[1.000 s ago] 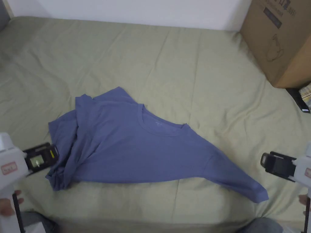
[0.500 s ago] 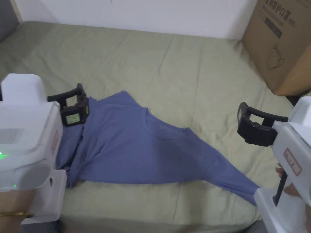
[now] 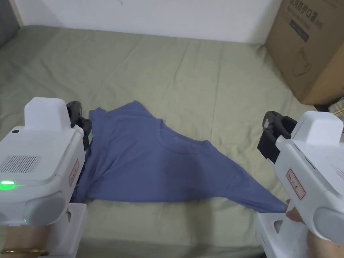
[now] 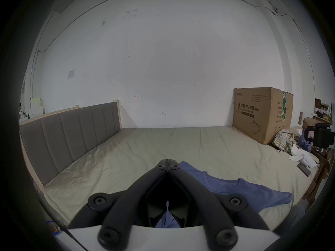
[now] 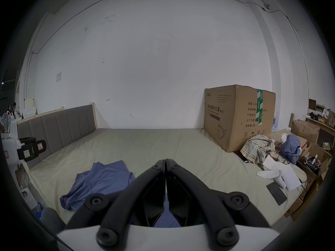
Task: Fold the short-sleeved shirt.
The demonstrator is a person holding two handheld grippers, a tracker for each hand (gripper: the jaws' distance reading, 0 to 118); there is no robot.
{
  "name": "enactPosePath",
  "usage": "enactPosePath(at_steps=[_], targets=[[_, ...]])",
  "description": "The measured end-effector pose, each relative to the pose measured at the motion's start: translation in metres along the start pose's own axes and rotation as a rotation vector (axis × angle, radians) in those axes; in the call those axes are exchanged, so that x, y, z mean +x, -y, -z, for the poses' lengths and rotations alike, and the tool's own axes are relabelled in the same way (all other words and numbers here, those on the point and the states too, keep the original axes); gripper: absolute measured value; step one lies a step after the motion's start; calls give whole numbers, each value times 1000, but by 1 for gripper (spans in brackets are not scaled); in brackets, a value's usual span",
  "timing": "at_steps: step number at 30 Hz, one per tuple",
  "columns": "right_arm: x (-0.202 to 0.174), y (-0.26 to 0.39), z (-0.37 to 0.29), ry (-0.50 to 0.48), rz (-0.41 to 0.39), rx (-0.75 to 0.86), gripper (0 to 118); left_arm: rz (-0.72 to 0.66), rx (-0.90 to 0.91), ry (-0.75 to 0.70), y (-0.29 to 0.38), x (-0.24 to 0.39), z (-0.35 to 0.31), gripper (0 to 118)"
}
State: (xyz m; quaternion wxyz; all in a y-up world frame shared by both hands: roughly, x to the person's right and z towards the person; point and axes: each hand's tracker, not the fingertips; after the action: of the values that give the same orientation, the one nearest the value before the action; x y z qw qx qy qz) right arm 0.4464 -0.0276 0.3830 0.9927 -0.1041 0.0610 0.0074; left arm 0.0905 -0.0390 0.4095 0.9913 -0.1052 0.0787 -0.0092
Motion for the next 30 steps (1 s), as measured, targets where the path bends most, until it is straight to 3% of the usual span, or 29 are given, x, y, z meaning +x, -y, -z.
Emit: enactPosePath(at_steps=[11,16,18,19,20,23,30], targets=[[-3,-1,2,-14,6,-23,0,-75,-55,-43,-12,-32,14,0],[-6,-2,5,-26,4,-25,0,-135,-245,-33,-35,-68,58,4],[-6,-1,8,-29,5,-30,0,-142,-337,-41,-39,-81,81,23],[-6,-1,9,-31,5,-32,0,-163,-374,-35,-40,-85,92,39],[-7,0,11,-30,2,-36,0,-171,-421,-30,-39,-89,104,64],[-13,0,15,-29,-9,-58,0,-199,-529,-39,-30,-100,140,116],[-18,5,29,-1,-29,-124,0,-196,-815,-106,27,-111,222,118]])
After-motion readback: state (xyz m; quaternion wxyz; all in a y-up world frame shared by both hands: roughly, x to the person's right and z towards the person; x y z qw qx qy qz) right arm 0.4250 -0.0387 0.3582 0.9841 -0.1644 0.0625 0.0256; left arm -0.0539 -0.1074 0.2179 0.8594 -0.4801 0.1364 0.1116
